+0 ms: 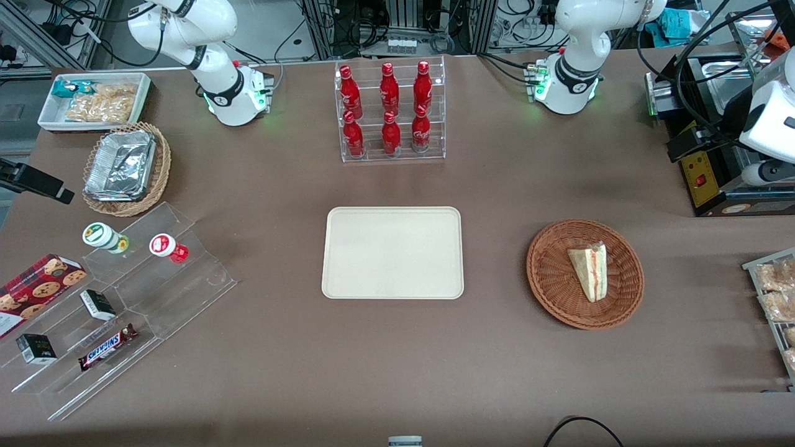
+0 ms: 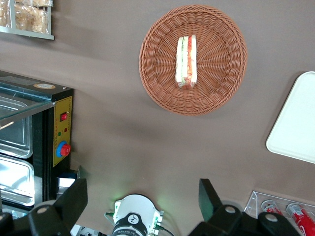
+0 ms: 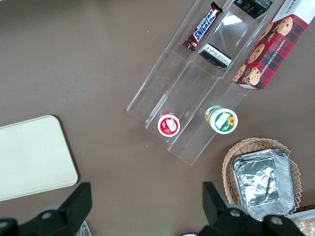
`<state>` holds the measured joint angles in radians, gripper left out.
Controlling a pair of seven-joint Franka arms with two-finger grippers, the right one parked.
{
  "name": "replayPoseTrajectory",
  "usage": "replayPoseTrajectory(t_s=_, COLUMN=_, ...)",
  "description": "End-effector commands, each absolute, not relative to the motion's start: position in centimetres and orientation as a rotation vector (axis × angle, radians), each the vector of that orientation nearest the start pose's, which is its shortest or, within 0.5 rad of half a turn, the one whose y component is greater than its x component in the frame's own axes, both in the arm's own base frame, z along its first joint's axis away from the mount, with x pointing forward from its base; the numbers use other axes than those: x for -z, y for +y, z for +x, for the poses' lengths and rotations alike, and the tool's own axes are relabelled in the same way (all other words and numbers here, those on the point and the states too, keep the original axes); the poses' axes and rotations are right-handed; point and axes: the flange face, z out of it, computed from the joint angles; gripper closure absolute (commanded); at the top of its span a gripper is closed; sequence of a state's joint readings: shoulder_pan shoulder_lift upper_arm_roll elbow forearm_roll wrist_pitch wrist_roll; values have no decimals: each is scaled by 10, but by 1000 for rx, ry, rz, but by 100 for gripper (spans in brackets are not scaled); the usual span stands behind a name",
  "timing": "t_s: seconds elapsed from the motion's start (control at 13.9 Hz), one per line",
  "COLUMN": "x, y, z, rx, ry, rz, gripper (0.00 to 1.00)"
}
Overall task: Place sandwich from basket to tray
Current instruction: 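Move the left gripper down over the wrapped sandwich in the wicker basket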
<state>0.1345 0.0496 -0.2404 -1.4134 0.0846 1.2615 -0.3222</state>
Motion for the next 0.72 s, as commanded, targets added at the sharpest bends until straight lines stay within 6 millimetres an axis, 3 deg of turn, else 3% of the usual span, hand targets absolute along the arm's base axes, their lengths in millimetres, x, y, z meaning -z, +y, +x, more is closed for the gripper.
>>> replayPoseTrajectory(t_s=0.0, x=-645, y=-43, z=531, rx=-294, ry=-328, rz=-3006, gripper=0)
replayPoseTrajectory(t_s=0.14, x=-645, y=-44, z=533, rx=-289, ry=-338, rz=-3003, gripper=0)
replayPoseTrajectory(t_s=0.29, x=-631, y=-39, z=541, rx=-319, ry=-340, rz=-2987, gripper=0)
replayPoseTrajectory(t_s=0.43, x=-607, y=-19, z=555, rx=-379, ry=-406, rz=-2985, gripper=0)
replayPoseTrajectory(t_s=0.65, x=-551, y=-3, z=591, rx=-447, ry=-441, rz=-2975, gripper=0)
